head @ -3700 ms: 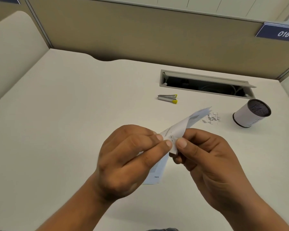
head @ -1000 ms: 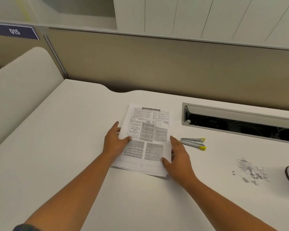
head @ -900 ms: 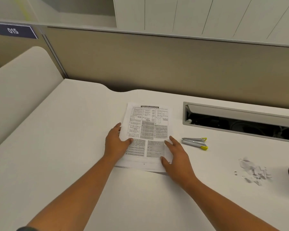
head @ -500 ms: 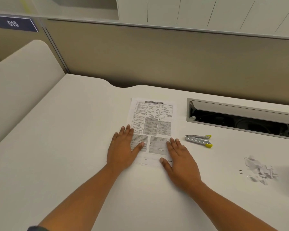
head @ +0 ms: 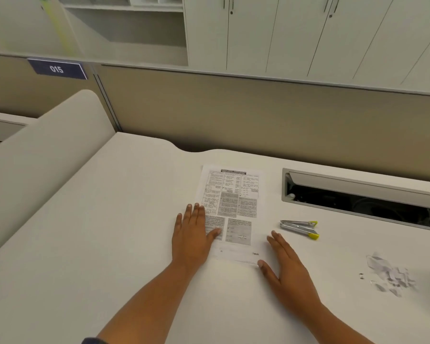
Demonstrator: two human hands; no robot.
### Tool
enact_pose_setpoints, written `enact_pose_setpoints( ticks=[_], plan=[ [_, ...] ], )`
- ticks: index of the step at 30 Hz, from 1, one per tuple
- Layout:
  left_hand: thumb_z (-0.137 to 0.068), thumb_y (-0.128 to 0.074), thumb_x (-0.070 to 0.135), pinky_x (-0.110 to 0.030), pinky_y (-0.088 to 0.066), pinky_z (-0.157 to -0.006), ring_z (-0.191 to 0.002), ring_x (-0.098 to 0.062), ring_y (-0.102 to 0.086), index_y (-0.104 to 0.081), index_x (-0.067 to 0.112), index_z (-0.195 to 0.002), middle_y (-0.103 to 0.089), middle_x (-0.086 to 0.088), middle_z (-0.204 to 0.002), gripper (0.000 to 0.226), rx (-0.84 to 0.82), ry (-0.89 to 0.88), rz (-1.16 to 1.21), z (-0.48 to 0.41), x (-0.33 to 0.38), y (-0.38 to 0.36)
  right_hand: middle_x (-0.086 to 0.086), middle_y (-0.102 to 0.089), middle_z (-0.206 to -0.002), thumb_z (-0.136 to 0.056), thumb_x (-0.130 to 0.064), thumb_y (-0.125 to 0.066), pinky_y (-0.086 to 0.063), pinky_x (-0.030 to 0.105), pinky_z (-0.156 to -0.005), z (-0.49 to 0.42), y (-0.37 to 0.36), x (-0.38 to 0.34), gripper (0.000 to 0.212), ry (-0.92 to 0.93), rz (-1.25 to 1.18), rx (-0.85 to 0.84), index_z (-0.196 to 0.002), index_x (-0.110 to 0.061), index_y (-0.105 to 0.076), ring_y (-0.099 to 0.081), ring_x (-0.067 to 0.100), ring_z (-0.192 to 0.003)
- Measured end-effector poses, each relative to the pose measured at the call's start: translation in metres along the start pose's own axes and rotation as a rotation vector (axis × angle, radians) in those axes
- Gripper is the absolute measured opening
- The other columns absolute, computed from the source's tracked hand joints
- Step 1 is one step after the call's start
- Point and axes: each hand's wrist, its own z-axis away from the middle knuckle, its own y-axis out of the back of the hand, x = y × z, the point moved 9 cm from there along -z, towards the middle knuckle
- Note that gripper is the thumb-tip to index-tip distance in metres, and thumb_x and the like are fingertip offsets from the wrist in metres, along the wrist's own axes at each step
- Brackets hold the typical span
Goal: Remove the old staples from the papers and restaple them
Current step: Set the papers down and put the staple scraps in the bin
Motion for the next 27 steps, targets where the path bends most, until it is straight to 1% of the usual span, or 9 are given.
enact_pose_setpoints(
  ticks=[3, 5, 9, 11, 14, 17, 20, 23, 27],
  plan=[
    [-0.081, 0.01, 0.075, -0.037, -0.003, -0.122, -0.152, -0.017, -0.01, -0.022, 0.014, -0.154, -0.024, -0.001, -0.162, 0.1, 0.02, -0.063, -0.009, 0.02, 0.017, 0.005, -0.027, -0.03, -0.149, -0.087, -0.056, -0.051, -0.03, 0.024, -0.115, 0.038, 0.013, 0.014, 0.059, -0.006, -0.026, 0.029, -0.14, -0.029, -0.049, -0.028, -0.009, -0.137],
    [-0.081, 0.013, 0.074, -0.035, -0.004, -0.122, -0.152, -0.016, -0.012, -0.022, 0.015, -0.154, -0.023, 0.0, -0.163, 0.1, -0.012, -0.129, -0.003, 0.039, 0.038, -0.001, -0.027, -0.035, -0.147, -0.084, -0.056, -0.05, -0.036, 0.026, -0.113, 0.062, 0.016, 0.021, 0.056, -0.006, -0.032, 0.016, -0.134, -0.03, -0.055, -0.035, -0.007, -0.135],
    [-0.093, -0.02, 0.065, -0.033, -0.008, -0.119, -0.148, -0.02, -0.025, -0.036, 0.013, -0.149, -0.028, -0.003, -0.161, 0.078, -0.026, -0.273, -0.004, 0.081, 0.088, -0.014, -0.029, -0.034, -0.15, -0.088, -0.046, -0.057, -0.032, 0.015, -0.11, 0.106, 0.03, 0.02, 0.05, -0.053, -0.093, -0.006, -0.137, -0.035, -0.05, -0.038, -0.008, -0.135],
    [-0.093, -0.028, 0.062, -0.033, -0.008, -0.118, -0.149, -0.02, -0.024, -0.036, 0.013, -0.149, -0.025, -0.003, -0.161, 0.074, -0.051, -0.356, 0.015, 0.105, 0.118, -0.029, -0.03, -0.034, -0.15, -0.091, -0.039, -0.06, -0.029, 0.01, -0.108, 0.132, 0.037, 0.029, 0.049, -0.101, -0.128, -0.02, -0.138, -0.036, -0.047, -0.039, -0.01, -0.133],
    [-0.092, -0.025, 0.065, -0.034, -0.008, -0.122, -0.151, -0.016, -0.014, -0.028, 0.016, -0.152, -0.016, 0.001, -0.164, 0.078, -0.11, -0.408, 0.06, 0.129, 0.156, -0.048, -0.022, -0.046, -0.146, -0.09, -0.035, -0.062, -0.039, 0.02, -0.108, 0.16, 0.057, 0.045, 0.043, -0.148, -0.17, 0.012, -0.132, -0.034, -0.053, -0.045, -0.003, -0.132],
    [-0.09, -0.02, 0.07, -0.04, -0.006, -0.123, -0.152, -0.015, -0.011, -0.028, 0.016, -0.153, -0.018, 0.001, -0.164, 0.083, -0.127, -0.374, 0.08, 0.138, 0.179, -0.058, -0.015, -0.054, -0.138, -0.088, -0.03, -0.064, -0.041, 0.024, -0.108, 0.168, 0.084, 0.067, 0.038, -0.194, -0.136, 0.069, -0.126, -0.03, -0.059, -0.052, 0.004, -0.126],
    [-0.091, -0.017, 0.067, -0.043, -0.004, -0.123, -0.152, -0.014, -0.006, -0.023, 0.018, -0.154, -0.014, 0.004, -0.165, 0.08, -0.093, -0.329, 0.028, 0.142, 0.184, -0.06, -0.008, -0.058, -0.129, -0.087, -0.024, -0.067, -0.051, 0.029, -0.095, 0.159, 0.116, 0.098, 0.037, -0.285, -0.126, 0.118, -0.124, -0.024, -0.06, -0.062, 0.008, -0.105],
    [-0.093, -0.021, 0.066, -0.043, -0.005, -0.123, -0.152, -0.013, -0.006, -0.022, 0.019, -0.154, -0.014, 0.006, -0.164, 0.078, -0.069, -0.324, 0.019, 0.142, 0.186, -0.059, -0.004, -0.061, -0.126, -0.087, -0.02, -0.068, -0.05, 0.023, -0.083, 0.141, 0.15, 0.132, 0.035, -0.397, -0.099, 0.157, -0.121, -0.019, -0.063, -0.067, 0.009, -0.086],
    [-0.092, -0.027, 0.067, -0.043, -0.009, -0.123, -0.151, -0.013, -0.013, -0.029, 0.02, -0.152, -0.021, 0.007, -0.163, 0.076, -0.055, -0.303, 0.019, 0.14, 0.186, -0.058, 0.004, -0.061, -0.126, -0.085, -0.021, -0.069, -0.051, 0.028, -0.088, 0.111, 0.172, 0.168, 0.04, -0.461, 0.03, 0.102, -0.124, -0.017, -0.063, -0.067, 0.016, -0.089]
  ],
)
